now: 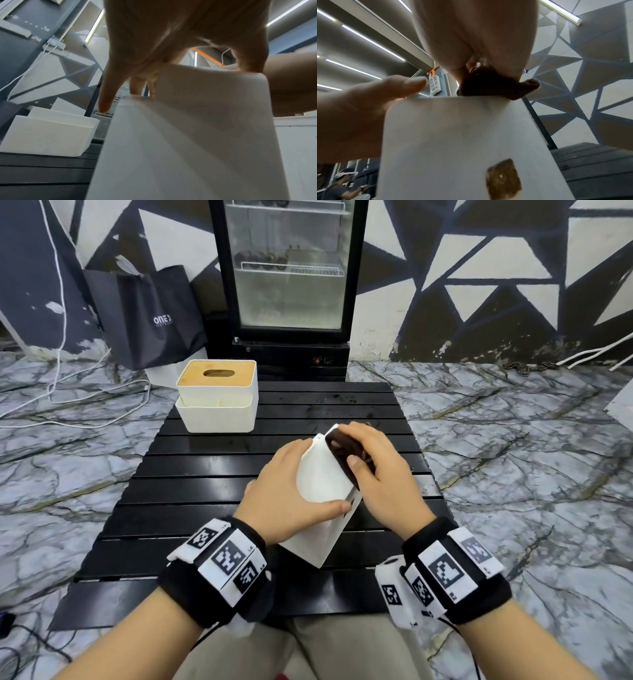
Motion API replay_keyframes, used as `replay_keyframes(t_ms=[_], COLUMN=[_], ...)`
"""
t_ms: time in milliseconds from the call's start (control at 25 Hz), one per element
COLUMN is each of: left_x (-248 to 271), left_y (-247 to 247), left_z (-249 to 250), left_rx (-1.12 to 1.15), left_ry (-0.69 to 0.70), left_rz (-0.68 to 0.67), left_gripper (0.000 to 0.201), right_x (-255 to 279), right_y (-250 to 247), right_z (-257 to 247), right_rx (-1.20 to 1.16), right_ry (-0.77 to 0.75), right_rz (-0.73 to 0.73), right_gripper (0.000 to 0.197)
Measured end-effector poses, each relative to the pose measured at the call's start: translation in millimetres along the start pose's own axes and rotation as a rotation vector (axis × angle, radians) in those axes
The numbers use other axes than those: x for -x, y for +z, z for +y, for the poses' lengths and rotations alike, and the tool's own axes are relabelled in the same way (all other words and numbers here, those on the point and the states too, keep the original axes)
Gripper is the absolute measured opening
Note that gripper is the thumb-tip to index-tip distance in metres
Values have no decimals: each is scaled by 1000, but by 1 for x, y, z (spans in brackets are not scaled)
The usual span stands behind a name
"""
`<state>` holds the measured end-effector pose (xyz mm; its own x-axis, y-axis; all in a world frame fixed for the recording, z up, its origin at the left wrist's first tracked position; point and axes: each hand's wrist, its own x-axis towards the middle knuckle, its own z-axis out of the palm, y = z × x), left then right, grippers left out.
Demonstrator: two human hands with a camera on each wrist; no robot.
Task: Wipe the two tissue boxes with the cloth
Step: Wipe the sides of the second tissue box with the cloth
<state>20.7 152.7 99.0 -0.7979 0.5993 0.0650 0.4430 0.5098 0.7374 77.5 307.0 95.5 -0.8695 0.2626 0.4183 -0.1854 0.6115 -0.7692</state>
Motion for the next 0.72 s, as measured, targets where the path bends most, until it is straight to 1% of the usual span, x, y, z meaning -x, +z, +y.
replay_keyframes(t_ms=[80,160,240,320,400,440,520,600,720], left_x=[7,9,7,6,7,7,7,6,6], left_y=[1,4,7,9,9,9,11,12,10], left_z=[-6,-12,-17,-18,-17,-17,-17,-19,-20], left_rx=[51,125,155,135,113,110,124,148,143], left_ry=[16,31,42,41,27,20,35,55,63], left_rz=[10,16,29,33,43,49,60,69,57], left_gripper=[108,106,103,104,109,110,104,98,99], right_x=[4,10,11,4,-5,-7,-4,3,-2], right_y=[0,4,7,3,-1,-1,4,9,4], right_z=[-6,-12,-14,-10,-3,-1,-1,-2,4], right_rx=[53,98,113,99,123,149,186,193,157], right_ry=[-71,-157,-195,-166,-144,-153,-196,-246,-222], right_rz=[-109,-224,-287,-287,-247,-227,-213,-236,-272], right_gripper=[40,37,36,35,33,32,35,37,36])
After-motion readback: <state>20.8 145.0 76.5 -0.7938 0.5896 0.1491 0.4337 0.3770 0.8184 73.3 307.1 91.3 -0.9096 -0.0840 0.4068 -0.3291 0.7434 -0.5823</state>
